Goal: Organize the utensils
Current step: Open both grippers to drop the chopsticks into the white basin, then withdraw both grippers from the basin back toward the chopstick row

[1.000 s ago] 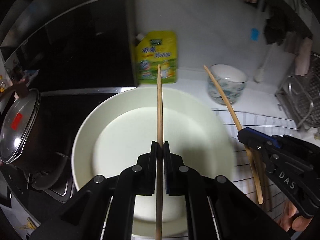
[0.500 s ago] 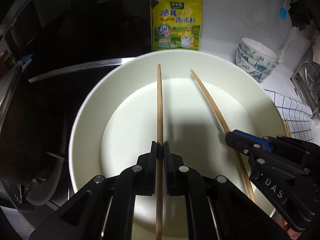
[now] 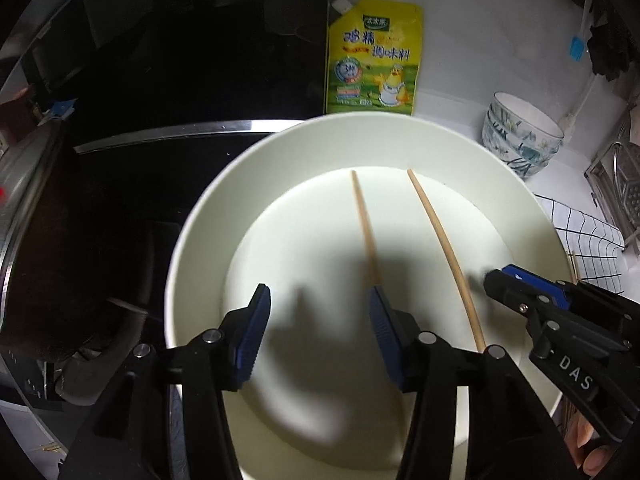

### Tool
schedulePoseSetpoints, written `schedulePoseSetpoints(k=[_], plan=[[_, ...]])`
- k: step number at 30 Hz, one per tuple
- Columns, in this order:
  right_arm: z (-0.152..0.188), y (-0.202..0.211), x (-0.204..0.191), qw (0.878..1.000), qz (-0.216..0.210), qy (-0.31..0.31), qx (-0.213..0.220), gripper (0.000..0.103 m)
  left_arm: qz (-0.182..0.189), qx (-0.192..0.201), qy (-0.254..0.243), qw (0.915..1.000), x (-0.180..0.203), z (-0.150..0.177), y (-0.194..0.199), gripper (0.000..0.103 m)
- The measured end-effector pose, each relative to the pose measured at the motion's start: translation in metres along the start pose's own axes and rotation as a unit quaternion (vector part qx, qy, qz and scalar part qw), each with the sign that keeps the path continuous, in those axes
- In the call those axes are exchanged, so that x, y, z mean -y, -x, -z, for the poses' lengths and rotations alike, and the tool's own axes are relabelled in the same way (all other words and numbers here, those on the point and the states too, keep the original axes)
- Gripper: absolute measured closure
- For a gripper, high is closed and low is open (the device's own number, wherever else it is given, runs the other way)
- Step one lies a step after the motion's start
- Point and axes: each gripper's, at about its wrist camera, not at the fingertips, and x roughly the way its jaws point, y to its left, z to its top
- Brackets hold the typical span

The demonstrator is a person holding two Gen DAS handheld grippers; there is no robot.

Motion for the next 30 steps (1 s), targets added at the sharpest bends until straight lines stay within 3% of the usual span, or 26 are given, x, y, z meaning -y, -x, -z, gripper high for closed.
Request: schedulePoseSetpoints(k=[20, 30], plan=[[0.042, 0.086, 0.012, 1.000, 0.007, 0.007, 0.029, 0.070, 0.012, 0.031, 0.002, 0.9994, 0.028, 0.008, 0.070, 0.046], [0.060, 0.131, 0.043, 0.998, 0.021, -0.001, 0.057, 0.056, 0.011, 0.042, -0.004, 0.9990, 0.061, 0.026, 0.092, 0.032]])
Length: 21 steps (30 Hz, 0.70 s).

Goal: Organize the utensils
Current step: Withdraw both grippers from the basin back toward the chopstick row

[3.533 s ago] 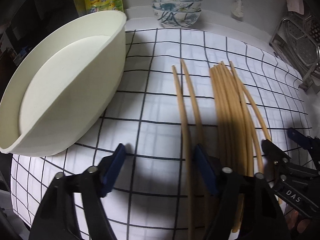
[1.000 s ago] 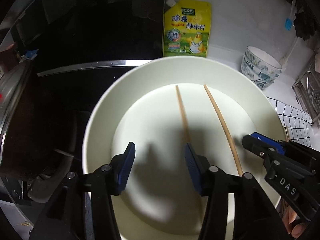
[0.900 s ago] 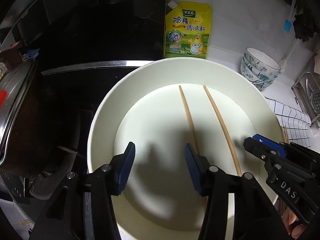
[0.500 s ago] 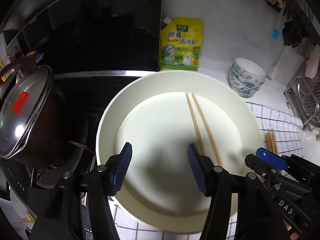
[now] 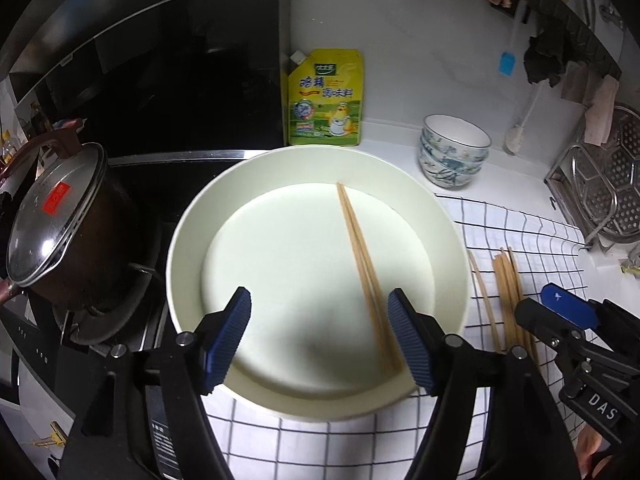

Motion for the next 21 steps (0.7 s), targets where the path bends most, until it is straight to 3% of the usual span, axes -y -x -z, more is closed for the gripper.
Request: schedulePoseSetpoints(k=[13, 21], plan=[[0.034, 0.030, 0.063, 1.000, 0.023, -0.016, -0.009, 0.043, 0.022, -0.004, -0.020, 0.9996, 0.065, 0.022, 0.012, 0.016], [0.059, 0.034, 0.125, 0.997, 0.053, -0.040, -0.029, 0.043, 0.052, -0.018, -0.031, 0.9980, 0.114, 0.035, 0.001, 0.014]])
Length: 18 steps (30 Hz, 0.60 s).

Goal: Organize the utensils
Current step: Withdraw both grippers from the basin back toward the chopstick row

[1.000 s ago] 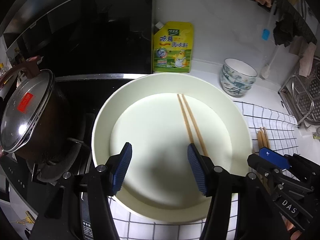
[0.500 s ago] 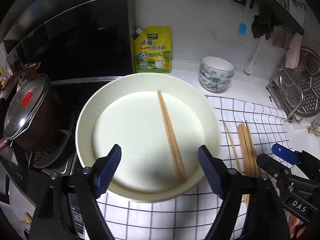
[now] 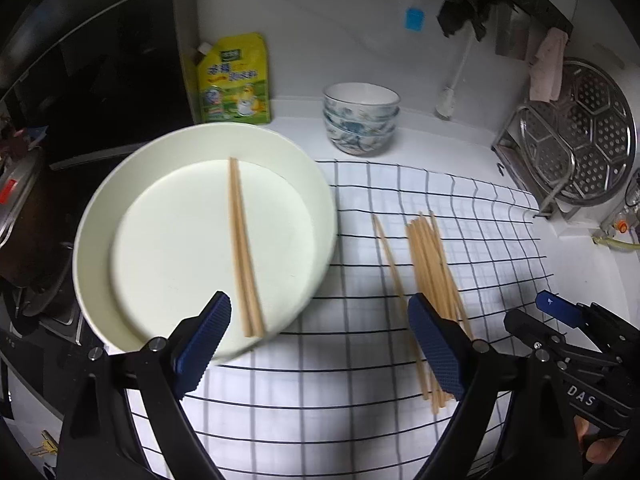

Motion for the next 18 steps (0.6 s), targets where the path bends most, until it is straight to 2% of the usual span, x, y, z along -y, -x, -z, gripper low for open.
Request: schedulePoseSetpoints(k=[5, 12, 18], plan=[[0.010, -0.014, 0.031, 1.000, 0.020, -0.005, -0.014, 0.043, 0.005, -0.009, -0.006, 0.9999, 0.025, 0.008, -0.016, 0.014], [0.020, -0.052, 0.056, 0.999, 0.022, -0.003, -0.042, 0.043, 0.005, -0.026, -0.005, 0.9996, 0.045, 0.022, -0.048, 0.013], [0.023, -0.078, 0.055, 0.999, 0.013, 0.023, -0.044, 0.043, -0.025, -0.037, 0.004, 0.9990, 0.051, 0.035, -0.073, 0.013]])
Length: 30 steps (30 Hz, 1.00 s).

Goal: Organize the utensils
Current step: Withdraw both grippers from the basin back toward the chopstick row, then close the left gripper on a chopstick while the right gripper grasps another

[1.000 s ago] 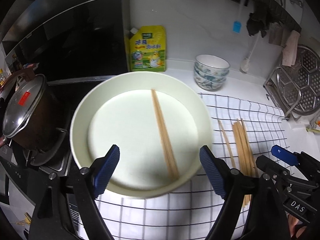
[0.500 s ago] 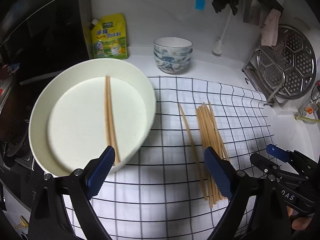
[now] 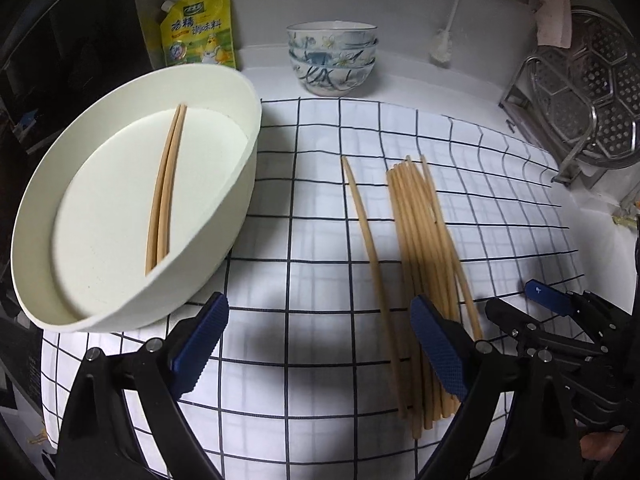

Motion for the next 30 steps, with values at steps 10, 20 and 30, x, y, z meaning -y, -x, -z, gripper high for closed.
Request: schedulePoseSetpoints(k=[10, 20, 30], plan=[[0.000, -0.021, -0.008, 0.999, 0.010, 0.043, 0.003, 0.043, -0.008, -0.017, 0.012, 0.9998, 0.005, 0.011, -0.018, 0.013], [0.001, -0.019, 0.013, 0.998, 0.041, 0.029, 0.023, 0.043, -0.039, -0.017, 0.006, 0.9991, 0.013, 0.012, -0.037, 0.013], [0.003, -0.016, 0.022, 0.998, 0.037, 0.033, 0.028, 0.043, -0.057, -0.019, 0.008, 0.9981, 0.019, 0.008, -0.052, 0.012]])
